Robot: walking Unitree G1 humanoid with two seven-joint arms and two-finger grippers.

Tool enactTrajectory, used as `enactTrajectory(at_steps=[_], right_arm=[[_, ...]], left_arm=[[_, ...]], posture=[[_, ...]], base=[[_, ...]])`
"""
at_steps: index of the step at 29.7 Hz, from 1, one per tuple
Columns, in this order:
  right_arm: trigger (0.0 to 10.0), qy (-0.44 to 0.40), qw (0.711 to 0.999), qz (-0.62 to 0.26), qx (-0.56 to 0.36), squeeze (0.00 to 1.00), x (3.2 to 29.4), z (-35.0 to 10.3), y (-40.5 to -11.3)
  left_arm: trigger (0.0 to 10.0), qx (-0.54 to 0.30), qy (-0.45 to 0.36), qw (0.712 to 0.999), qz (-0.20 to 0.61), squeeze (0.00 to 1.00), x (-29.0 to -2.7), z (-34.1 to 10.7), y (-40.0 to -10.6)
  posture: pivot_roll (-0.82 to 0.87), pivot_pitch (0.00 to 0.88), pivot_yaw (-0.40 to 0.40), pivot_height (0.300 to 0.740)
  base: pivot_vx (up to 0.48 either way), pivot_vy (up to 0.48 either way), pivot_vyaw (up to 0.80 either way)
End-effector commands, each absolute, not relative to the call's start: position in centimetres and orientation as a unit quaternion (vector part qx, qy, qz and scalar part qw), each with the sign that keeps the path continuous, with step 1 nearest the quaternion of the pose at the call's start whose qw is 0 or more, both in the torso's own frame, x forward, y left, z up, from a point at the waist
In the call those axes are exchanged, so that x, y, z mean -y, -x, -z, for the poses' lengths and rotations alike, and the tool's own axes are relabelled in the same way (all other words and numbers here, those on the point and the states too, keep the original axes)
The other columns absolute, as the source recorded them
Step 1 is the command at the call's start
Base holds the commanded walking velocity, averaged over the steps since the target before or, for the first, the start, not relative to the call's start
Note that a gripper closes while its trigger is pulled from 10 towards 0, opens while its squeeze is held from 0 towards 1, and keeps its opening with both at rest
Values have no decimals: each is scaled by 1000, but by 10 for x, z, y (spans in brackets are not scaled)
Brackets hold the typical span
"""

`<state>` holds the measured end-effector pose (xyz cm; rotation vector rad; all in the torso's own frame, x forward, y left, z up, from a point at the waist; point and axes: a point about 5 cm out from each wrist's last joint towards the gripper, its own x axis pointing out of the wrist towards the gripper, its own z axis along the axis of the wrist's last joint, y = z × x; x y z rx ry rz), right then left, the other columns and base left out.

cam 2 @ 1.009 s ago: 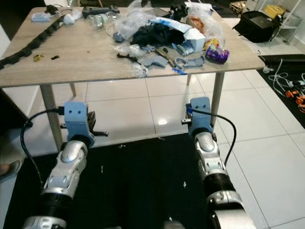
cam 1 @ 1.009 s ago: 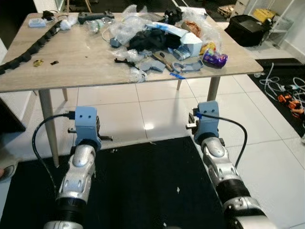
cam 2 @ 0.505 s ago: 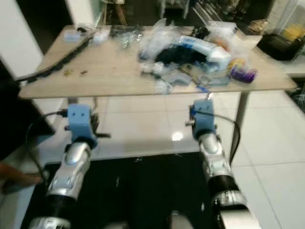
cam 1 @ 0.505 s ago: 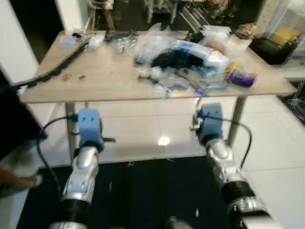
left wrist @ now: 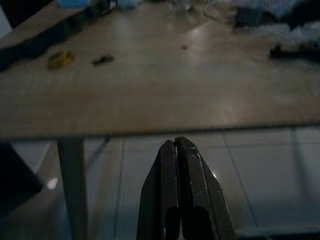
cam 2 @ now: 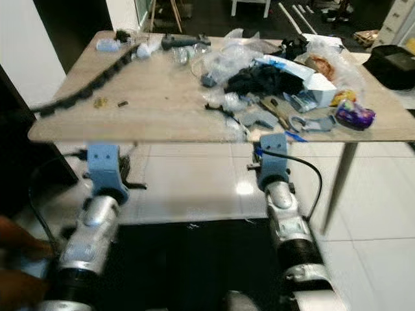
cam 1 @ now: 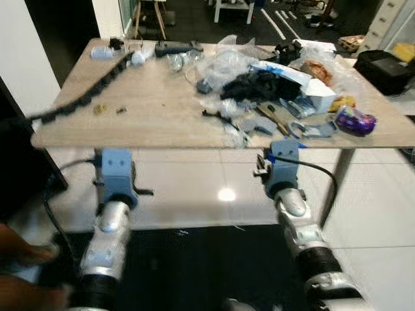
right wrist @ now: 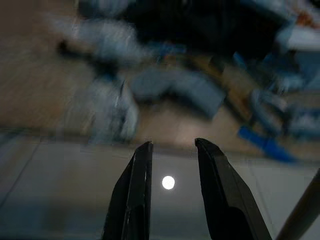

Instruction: Picking trash to rubbish bin

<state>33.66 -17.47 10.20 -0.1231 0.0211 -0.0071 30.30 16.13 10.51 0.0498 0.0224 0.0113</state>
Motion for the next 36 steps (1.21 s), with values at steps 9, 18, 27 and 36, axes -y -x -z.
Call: enactTrajectory(at_steps=[9,18,27,36], right_arm=[[10000,52,998,11,15,0,177,-117,-339],[10000,57,998,-4,30,0,170,-124,-338],[10000,63,997,-14,29,0,166,-124,-336],[10000,63,998,-9,22,1000,174,-126,-338]], left_arm=[[10000,5,-24,1000,10,0,-154,-116,-303],[10000,15,-23,999,37,0,-150,-119,-300],[10000,33,-28,997,58,0,-146,-125,-298],[10000,38,-36,996,69,0,-145,-126,-296]], posture=[[-7,38,-44,740],[-3,39,-46,740],[-3,39,-44,740],[-3,37,-48,740]], base=[[350,0,-585],[334,0,0],[0,0,0],[0,0,0]])
